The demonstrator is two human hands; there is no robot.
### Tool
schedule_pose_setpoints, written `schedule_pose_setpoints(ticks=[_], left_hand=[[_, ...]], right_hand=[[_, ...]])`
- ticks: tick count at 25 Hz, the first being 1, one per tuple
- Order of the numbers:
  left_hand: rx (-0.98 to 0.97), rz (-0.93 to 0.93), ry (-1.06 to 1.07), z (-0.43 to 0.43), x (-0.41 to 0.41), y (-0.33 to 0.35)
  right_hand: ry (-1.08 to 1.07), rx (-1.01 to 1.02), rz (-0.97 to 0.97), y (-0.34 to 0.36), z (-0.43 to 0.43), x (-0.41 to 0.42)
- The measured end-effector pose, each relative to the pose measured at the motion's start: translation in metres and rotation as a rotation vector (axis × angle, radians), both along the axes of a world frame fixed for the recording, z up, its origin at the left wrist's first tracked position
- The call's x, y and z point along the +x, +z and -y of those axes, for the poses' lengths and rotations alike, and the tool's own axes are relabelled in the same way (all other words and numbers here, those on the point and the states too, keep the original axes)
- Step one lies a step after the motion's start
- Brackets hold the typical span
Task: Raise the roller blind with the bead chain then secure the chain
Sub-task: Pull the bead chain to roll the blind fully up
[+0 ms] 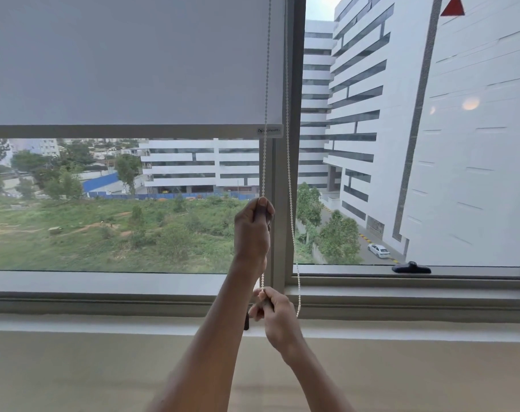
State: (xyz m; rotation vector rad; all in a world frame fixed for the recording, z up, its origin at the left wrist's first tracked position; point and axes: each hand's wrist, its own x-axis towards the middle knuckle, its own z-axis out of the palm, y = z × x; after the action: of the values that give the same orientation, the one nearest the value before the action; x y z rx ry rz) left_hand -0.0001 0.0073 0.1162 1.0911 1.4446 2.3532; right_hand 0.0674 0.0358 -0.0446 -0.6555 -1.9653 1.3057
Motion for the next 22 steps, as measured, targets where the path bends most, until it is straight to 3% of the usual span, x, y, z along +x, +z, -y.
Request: schedule_pose_setpoints(ticks=[2,5,8,12,17,22], left_hand=[[-0.007,-0.013,0.003,0.003,-0.003,-0.010],[-0.024,-0.012,0.006,0.007,-0.004,-0.024],[-0.038,0.000,-0.025,0.007,-0.004,-0.040],[-0.082,0.035,-0.003,0.011,0.006,-0.053],[-0.142,0.054,-0.021,0.011,0.011,-0.074],[-0.214,0.172,-0.016,0.011,0.013,-0.117]], right_hand=[[-0.111,0.134,0.092,0.009,-0.008,0.002],[-0.232,0.106,-0.159,0.066,-0.008,0.003],[-0.100,0.087,-0.401,0.148,-0.003,0.005],[0.022,0.127,-0.456,0.218,-0.002,-0.014],[-0.157,0.238,-0.532,0.195,-0.005,-0.032],[-0.183,0.191,-0.433,0.153,-0.005,-0.037]])
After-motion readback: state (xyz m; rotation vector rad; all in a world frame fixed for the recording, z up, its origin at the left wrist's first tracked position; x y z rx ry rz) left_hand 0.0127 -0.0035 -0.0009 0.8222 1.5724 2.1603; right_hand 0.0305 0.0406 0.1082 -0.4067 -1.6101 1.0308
